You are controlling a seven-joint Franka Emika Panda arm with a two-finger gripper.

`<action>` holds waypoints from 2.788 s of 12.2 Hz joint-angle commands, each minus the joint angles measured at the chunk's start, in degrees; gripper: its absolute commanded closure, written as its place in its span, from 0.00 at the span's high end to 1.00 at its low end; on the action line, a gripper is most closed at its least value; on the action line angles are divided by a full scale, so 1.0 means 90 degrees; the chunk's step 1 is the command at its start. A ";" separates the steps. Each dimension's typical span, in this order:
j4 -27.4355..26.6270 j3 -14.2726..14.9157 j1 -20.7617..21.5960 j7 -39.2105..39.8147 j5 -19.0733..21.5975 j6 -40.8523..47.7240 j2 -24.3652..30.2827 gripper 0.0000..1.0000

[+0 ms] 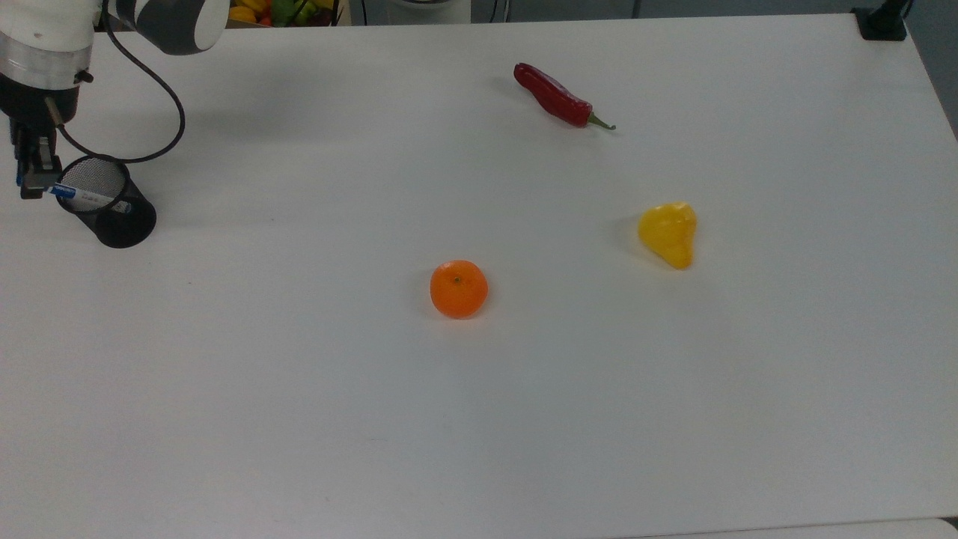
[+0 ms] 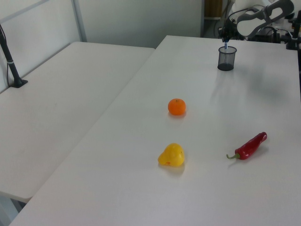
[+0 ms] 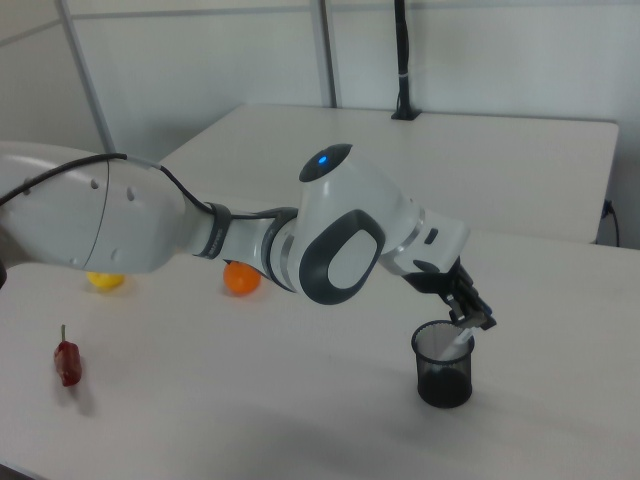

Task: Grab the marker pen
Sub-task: 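Lift the marker up out of the pen cup, then carry the marker toward the red chili pepper and lower it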

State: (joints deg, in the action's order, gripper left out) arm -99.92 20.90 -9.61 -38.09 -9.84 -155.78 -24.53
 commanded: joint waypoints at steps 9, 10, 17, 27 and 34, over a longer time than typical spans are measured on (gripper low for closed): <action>-0.0119 -0.0319 0.0140 -0.0104 -0.0049 0.1162 0.2372 0.12; -0.0109 -0.0571 0.0140 -0.0104 -0.0040 0.1504 0.2577 0.12; -0.0021 -0.2464 0.0130 -0.0114 -0.0010 0.3097 0.2843 0.09; -0.0050 -0.4265 0.0471 0.2685 0.1210 0.4652 0.1810 0.07; -0.0147 -0.4265 0.0960 0.3500 0.1103 0.4242 0.0861 0.07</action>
State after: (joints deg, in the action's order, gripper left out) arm -100.88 -17.96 -2.51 -7.84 -0.16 -115.86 -15.40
